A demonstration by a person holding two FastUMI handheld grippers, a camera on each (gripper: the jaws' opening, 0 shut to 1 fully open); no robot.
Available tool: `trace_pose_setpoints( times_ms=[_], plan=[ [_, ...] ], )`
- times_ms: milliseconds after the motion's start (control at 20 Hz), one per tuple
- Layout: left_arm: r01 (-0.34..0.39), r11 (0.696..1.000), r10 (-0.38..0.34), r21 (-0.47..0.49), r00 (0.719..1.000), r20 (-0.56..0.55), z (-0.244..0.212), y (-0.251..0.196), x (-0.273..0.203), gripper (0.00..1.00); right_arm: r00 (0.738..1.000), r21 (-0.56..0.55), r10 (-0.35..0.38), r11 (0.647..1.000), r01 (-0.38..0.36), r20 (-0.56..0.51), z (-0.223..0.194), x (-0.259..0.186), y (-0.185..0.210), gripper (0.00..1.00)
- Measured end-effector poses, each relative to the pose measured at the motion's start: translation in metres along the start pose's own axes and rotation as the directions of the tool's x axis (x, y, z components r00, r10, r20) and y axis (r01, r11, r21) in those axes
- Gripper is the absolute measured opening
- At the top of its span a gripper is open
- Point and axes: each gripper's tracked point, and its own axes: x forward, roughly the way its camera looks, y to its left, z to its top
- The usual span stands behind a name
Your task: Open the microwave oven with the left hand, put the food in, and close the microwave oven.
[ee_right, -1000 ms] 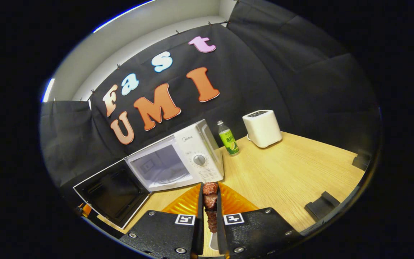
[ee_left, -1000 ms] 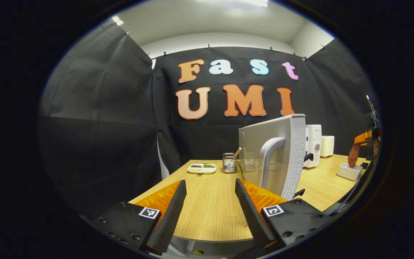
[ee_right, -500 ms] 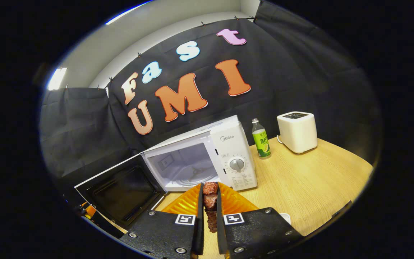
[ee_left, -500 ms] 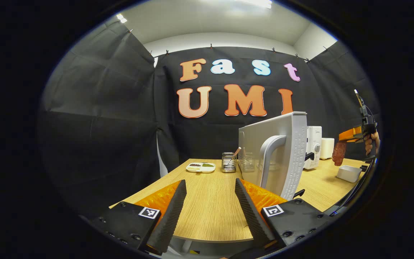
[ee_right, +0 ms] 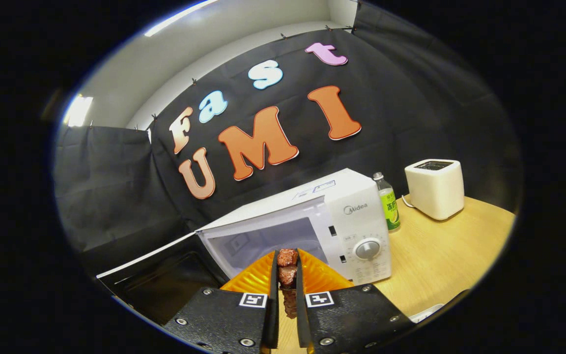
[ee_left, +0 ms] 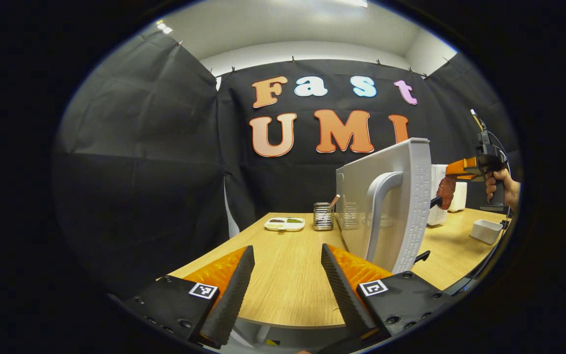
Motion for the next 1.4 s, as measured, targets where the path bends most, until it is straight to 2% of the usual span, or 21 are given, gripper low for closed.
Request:
trace_pose_setpoints(
  times_ms=[150,200,300,350,400,500,550,600,650,900,1200,1400],
  plan=[
    [0.003,1.0,-0.003,0.019,1.0,0.001,0.005,-0.002,0.003,0.89,0.997,0.04,-0.014,0.999,0.011,0.073,0.008,0.026,0.01,0.14],
    [0.007,1.0,-0.007,0.027,1.0,0.002,0.005,-0.003,0.002,0.82,0.994,0.053,-0.033,0.998,0.028,0.107,0.013,0.035,0.008,0.14],
    [0.011,0.999,-0.011,0.037,1.0,0.006,0.008,-0.002,0.001,0.82,0.984,0.089,-0.074,0.994,0.06,0.161,0.016,0.053,0.005,0.14],
    [0.011,0.999,-0.012,0.035,1.0,0.01,0.01,0.0,0.003,0.89,0.98,0.116,-0.09,0.991,0.07,0.179,0.016,0.06,0.004,0.14],
    [0.008,0.999,-0.008,0.034,1.0,0.014,0.01,0.003,0.003,0.82,0.976,0.145,-0.109,0.986,0.082,0.188,0.013,0.067,0.003,0.14],
    [-0.005,0.999,0.005,0.035,1.0,0.014,0.009,0.009,0.005,0.83,0.969,0.194,-0.152,0.974,0.114,0.193,0.004,0.08,0.0,0.14],
    [-0.009,0.999,0.009,0.036,1.0,0.013,0.009,0.011,0.006,0.89,0.966,0.219,-0.171,0.968,0.127,0.195,0.0,0.084,-0.001,0.14],
    [-0.009,0.999,0.008,0.035,1.0,0.011,0.007,0.012,0.005,0.83,0.962,0.245,-0.185,0.96,0.133,0.202,-0.004,0.088,-0.001,0.14],
    [-0.008,0.999,0.008,0.033,1.0,0.009,0.007,0.014,0.008,0.82,0.958,0.267,-0.203,0.953,0.145,0.204,-0.009,0.093,-0.002,0.14],
    [-0.016,1.0,0.016,0.022,1.0,-0.003,0.005,0.023,0.011,0.82,0.949,0.36,-0.257,0.915,0.18,0.18,-0.038,0.125,-0.001,0.14],
    [-0.038,0.999,0.038,0.037,0.999,-0.014,0.01,0.035,0.01,0.83,0.935,0.485,-0.327,0.845,0.225,0.136,-0.068,0.169,-0.006,0.14],
    [-0.042,0.998,0.042,0.035,0.999,-0.008,0.016,0.038,0.007,0.82,0.927,0.495,-0.354,0.832,0.249,0.129,-0.076,0.197,-0.005,0.14]
  ],
)
